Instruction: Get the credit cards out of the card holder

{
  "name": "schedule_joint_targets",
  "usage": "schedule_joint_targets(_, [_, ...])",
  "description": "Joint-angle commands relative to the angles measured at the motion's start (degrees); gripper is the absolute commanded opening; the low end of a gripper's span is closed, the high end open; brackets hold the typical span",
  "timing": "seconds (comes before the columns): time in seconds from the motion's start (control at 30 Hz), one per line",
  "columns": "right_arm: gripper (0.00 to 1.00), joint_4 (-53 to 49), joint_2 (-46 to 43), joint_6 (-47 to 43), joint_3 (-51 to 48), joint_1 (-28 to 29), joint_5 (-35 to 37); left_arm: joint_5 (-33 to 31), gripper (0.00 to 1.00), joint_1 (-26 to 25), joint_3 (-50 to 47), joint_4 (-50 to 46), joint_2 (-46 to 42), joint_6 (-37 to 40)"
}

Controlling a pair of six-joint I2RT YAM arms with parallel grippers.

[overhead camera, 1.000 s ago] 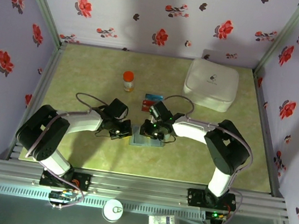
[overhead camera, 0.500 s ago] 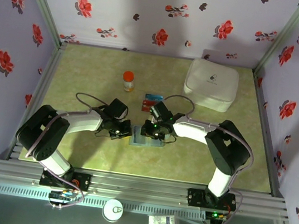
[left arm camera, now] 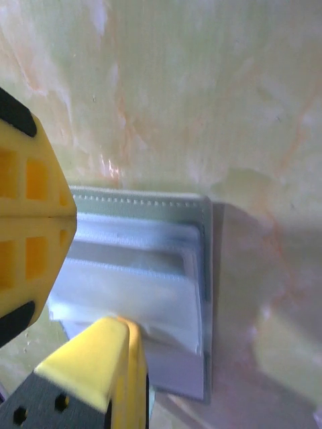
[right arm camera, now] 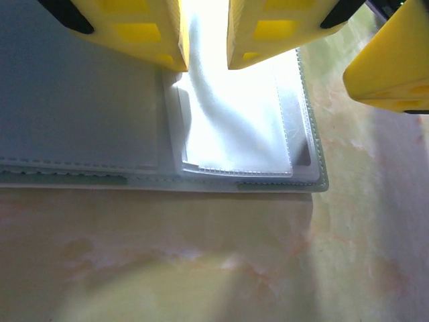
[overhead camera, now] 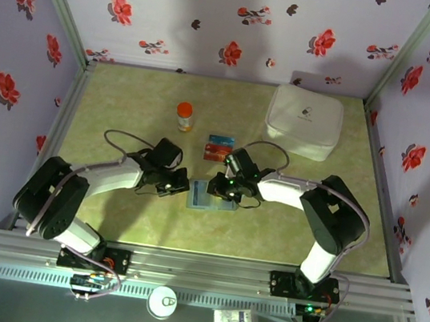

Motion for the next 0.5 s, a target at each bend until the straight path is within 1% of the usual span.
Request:
schedule_joint_targets(0.0, [0.22,3.4,-1.5,1.8,-1.8,-0.8,-1.8,-0.4,0.02,0.2,2.1,-1.2,-1.3,-0.7])
schedule_joint_targets(0.07, [0.22,4.5,-1.6,2.2,-2.4,-1.2,-2.4,0.3,0.05,-0.1,2.6,-0.4,-1.0,-1.5])
schedule_joint_targets(0.13, [0.22,5.4,-1.8,2.3,-2.9,-1.5,-3.0,0.9,0.12,-0.5,3.5,0.4,-0.3,-2.0])
schedule_joint_targets(0.17, [0.22,5.8,-1.9,2.4,-3.1,-1.6,-3.3,1.1,0.13,-0.7,3.8,0.7,0.3,-2.2])
schedule_joint_targets(0.47, [0.21,9.8,-1.6,3.4,-5.8,-3.3,-6.0,2.7,0.22,-2.2,5.8,3.9,5.9,-3.6])
